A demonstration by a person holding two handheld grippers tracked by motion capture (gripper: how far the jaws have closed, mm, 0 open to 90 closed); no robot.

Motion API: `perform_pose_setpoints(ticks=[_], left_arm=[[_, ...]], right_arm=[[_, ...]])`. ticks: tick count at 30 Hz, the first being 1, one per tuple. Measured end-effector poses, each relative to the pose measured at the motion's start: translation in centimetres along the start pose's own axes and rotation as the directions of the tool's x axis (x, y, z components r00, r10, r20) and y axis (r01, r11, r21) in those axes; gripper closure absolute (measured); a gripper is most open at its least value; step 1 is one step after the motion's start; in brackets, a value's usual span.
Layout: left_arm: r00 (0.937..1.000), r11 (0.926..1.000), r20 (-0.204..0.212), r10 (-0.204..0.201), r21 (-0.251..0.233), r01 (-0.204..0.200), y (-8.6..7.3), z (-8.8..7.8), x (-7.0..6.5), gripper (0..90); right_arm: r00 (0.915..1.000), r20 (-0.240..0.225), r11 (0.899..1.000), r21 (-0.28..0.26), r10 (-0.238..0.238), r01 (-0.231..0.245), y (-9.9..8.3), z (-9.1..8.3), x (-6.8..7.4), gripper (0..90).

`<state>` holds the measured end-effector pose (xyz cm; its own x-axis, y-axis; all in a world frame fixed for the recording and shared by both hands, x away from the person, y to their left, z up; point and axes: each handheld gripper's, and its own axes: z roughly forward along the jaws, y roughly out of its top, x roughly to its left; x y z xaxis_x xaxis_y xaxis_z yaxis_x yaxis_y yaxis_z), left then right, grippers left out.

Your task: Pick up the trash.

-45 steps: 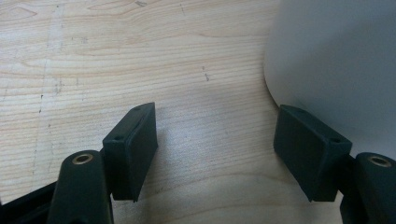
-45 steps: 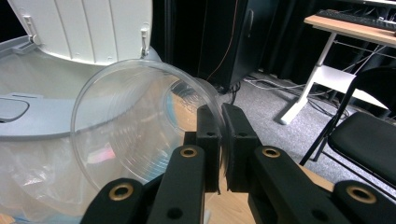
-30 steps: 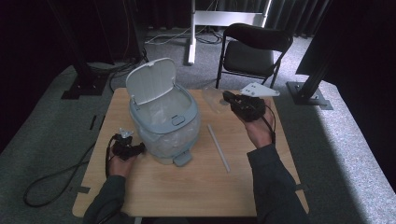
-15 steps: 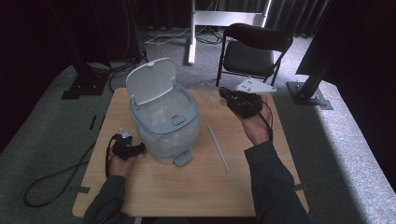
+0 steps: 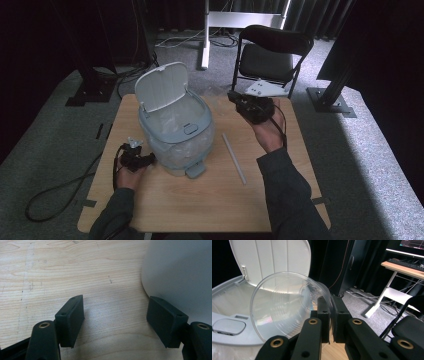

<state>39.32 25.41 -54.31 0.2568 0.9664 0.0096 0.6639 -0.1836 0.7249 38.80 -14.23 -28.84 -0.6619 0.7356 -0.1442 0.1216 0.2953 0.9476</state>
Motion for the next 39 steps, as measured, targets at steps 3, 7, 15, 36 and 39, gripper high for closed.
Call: perform_pose_setpoints(ticks=[3, 7, 15, 36, 39], left_arm=[[1.0, 1.0, 0.0, 0.0, 0.0, 0.0, 0.0, 0.0, 0.0, 30.3], [1.0, 1.0, 0.0, 0.0, 0.0, 0.0, 0.0, 0.0, 0.0, 30.3], [1.0, 1.0, 0.0, 0.0, 0.0, 0.0, 0.0, 0.0, 0.0, 30.3], [1.0, 1.0, 0.0, 0.0, 0.0, 0.0, 0.0, 0.0, 0.0, 30.3], [1.0, 1.0, 0.0, 0.0, 0.0, 0.0, 0.0, 0.0, 0.0, 30.3]], right_arm=[[1.0, -0.003, 1.0, -0.005, -0.007, 0.007, 0.3, 0.2, 0.2, 86.0], [0.9998, -0.011, 1.0, -0.005, -0.019, 0.018, 0.6, 0.6, 0.6, 86.0], [0.9992, -0.025, 1.0, -0.001, -0.032, 0.032, 1.2, 1.5, 1.3, 86.0], [0.9978, -0.051, 0.999, 0.016, -0.042, 0.043, 2.7, 3.8, 2.2, 86.0], [0.9975, -0.055, 0.999, 0.019, -0.044, 0.045, 2.9, 4.2, 2.4, 86.0]])
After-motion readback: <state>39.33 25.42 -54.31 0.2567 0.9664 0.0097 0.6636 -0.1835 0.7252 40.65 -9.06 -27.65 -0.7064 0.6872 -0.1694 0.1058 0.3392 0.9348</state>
